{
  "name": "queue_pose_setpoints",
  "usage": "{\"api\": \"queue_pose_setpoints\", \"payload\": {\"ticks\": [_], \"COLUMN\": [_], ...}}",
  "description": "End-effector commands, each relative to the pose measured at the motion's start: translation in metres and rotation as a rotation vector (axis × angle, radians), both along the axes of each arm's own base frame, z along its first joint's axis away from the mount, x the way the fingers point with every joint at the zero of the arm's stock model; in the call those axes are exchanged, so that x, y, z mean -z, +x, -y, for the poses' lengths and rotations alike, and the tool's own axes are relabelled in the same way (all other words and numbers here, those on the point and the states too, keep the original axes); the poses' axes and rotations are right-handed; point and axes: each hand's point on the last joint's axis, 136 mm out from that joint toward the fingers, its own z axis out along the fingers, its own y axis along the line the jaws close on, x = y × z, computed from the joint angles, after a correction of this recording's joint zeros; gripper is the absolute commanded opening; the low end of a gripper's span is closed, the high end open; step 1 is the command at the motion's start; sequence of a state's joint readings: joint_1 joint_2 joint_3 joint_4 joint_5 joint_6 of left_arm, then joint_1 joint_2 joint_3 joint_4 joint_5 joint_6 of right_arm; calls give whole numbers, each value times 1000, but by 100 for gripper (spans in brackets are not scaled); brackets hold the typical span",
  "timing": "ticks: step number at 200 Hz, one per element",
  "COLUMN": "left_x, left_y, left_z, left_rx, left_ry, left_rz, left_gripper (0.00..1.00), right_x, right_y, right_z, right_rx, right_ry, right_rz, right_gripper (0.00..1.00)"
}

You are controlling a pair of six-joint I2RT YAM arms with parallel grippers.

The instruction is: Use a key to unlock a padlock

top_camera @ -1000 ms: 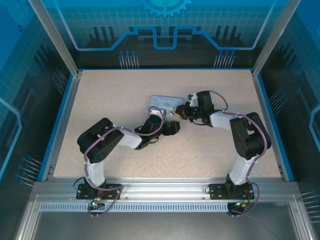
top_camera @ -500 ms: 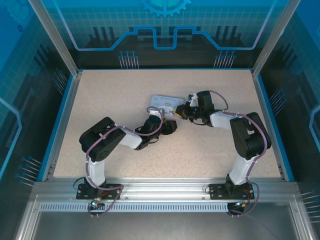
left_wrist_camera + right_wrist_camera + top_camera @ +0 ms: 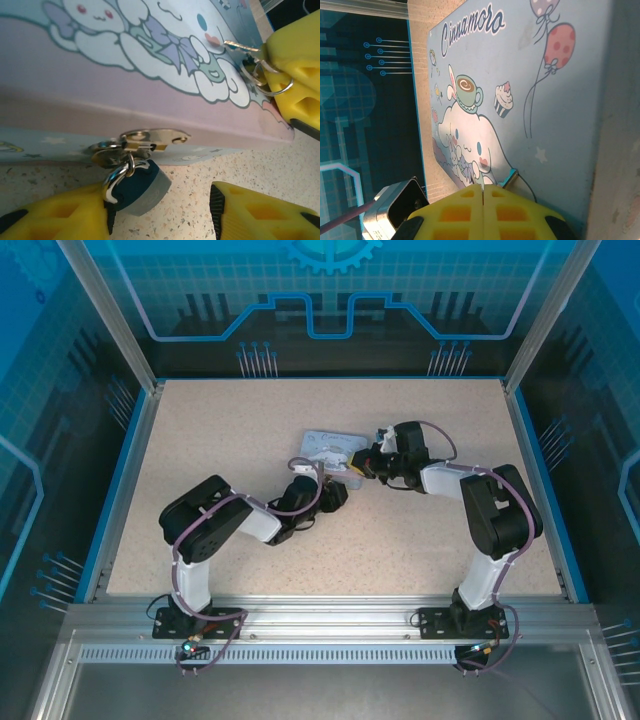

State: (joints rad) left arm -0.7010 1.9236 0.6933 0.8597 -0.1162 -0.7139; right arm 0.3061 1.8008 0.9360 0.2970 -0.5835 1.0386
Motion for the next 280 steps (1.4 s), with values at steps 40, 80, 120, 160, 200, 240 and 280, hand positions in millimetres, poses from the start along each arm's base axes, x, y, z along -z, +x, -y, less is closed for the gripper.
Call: {"api": "queue_pose_setpoints", "payload": {"ticks": [40,80,120,160,200,240,280], "left_x": [-9,-10,-4,7,17,20,20], "left_y": [4,4,3,2,4,6,6], "left_z": [-4,-9,-7,-6,-10,-11,-10], "left_rx": [-50,-86,-78,-75,-89,-92,-87], "left_ry": [-59,-97,-91,-67,-28,-25,-21], "left_rz": [10,8,-15,-42,-67,-73,-76], "left_gripper": [55,53,51,45,42,41,35], "right_x": [9,9,9,8,8,7,7], "right_y": [3,3,3,4,3,4,4], "right_z": [5,5,5,5,5,6,5], "right_rx": [4,5,6,7,6,8,7], "right_ry": [-17,-17,-15,-14,-15,-15,-15], "right_rz": [-17,-18,-19,-17,-19,-12,-13], "right_gripper": [0,0,0,0,0,0,0]}}
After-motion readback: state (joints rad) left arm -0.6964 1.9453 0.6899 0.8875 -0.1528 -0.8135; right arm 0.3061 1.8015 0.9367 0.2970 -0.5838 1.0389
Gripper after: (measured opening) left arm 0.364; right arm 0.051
